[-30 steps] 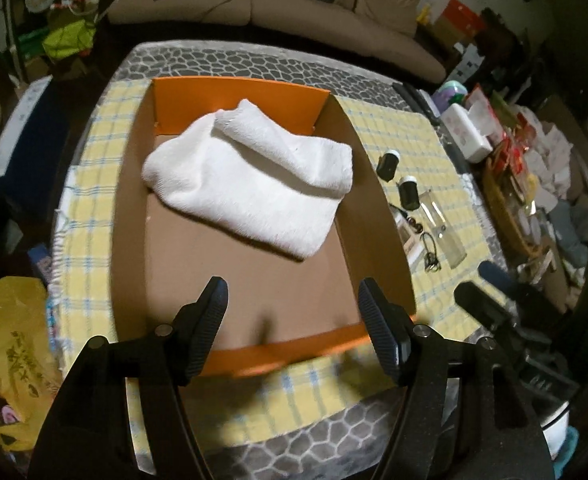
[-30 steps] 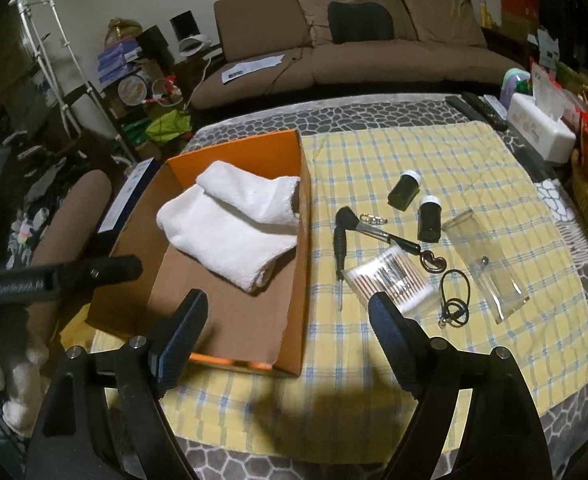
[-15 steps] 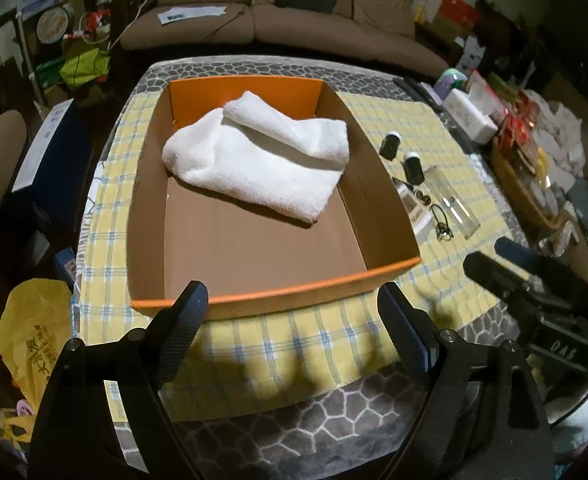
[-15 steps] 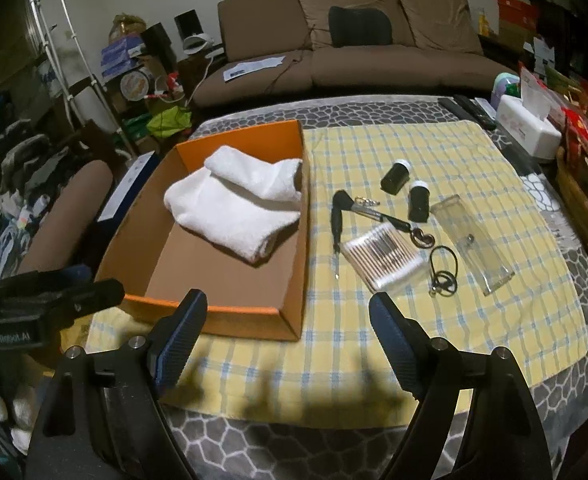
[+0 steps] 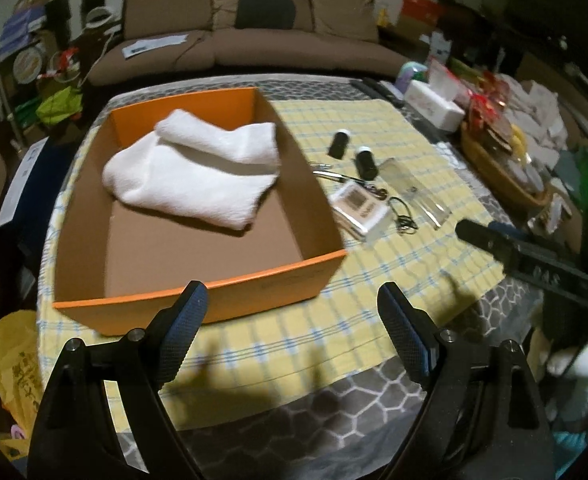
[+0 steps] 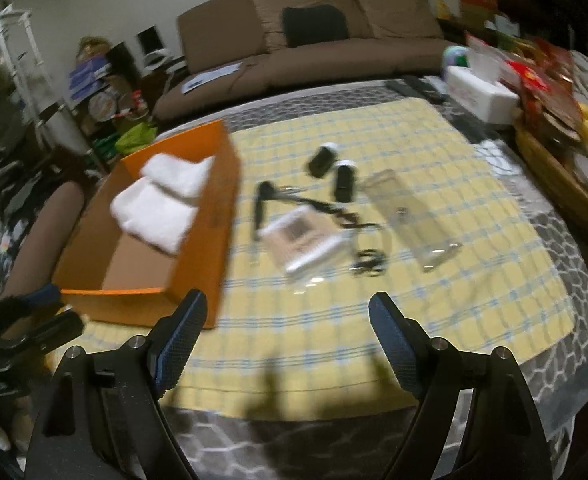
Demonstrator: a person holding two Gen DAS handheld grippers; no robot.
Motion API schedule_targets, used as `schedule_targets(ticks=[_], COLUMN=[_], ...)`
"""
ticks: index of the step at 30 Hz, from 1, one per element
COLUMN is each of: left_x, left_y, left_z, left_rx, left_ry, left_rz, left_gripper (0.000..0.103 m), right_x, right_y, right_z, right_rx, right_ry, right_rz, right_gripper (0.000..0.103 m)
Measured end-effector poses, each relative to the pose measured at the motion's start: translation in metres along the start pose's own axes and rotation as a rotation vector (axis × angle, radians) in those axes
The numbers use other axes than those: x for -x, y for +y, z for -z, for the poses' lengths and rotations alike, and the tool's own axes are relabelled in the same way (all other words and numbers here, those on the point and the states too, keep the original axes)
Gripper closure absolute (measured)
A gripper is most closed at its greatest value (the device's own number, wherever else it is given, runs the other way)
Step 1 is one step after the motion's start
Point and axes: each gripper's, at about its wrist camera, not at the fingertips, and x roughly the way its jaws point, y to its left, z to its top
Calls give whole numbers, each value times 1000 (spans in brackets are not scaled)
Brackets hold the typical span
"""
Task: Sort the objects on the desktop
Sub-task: 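Withdraw both tools from the box toward the remaining items, then grasp the cotton swab pack with the left tool while the right tool approaches the clear case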
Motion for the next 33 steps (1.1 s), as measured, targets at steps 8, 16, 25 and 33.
schedule_targets(ticks=[8,16,25,33], left_x=[-22,-59,-124,-183], left_y=[-47,-107,-150,-141], left_z=[-3,-29,-77,-104], left_rx=[-102,-240,-539,-483], left_ry=[0,29,212,446], left_rz=[53,59,-29,33], left_gripper=[18,18,18,18], right_x=[-2,-16,-52,-67], right_y=[-68,-101,-137,-155], right_z=[-13,-34,-34,-34], right_rx=[-63,-165,-275,-256], right_ry=[-34,-63,-26,3], right_rz=[85,87,51,108], right_gripper=[18,18,18,18])
